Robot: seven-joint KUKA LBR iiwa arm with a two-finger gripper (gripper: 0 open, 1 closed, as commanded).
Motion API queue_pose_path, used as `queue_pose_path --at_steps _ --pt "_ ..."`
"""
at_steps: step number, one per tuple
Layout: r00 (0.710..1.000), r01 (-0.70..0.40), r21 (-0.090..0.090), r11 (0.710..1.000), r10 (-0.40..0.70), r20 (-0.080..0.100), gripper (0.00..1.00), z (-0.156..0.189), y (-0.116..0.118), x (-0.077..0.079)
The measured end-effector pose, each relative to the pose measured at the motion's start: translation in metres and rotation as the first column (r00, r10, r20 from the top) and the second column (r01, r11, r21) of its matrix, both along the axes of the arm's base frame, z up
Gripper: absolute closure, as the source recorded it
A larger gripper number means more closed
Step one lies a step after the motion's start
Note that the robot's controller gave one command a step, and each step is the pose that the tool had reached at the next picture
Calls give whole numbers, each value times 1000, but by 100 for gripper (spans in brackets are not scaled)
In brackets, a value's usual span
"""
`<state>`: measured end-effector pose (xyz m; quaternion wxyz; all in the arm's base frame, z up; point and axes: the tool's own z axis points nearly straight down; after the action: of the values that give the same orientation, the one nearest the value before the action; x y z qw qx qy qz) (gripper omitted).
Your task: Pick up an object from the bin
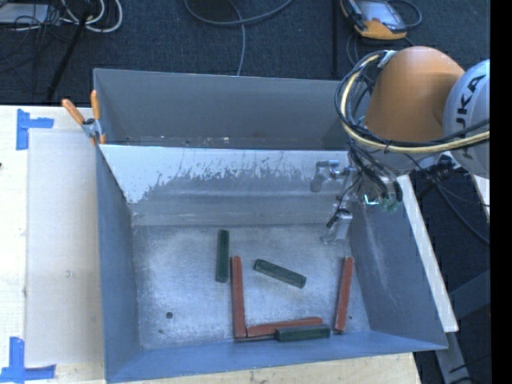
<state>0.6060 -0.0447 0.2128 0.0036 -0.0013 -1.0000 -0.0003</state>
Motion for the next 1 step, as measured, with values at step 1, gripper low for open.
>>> queue_pose_path --at_steps 1 --pt "993 -121 2 993 121 -4 0 -136 -28 -73"
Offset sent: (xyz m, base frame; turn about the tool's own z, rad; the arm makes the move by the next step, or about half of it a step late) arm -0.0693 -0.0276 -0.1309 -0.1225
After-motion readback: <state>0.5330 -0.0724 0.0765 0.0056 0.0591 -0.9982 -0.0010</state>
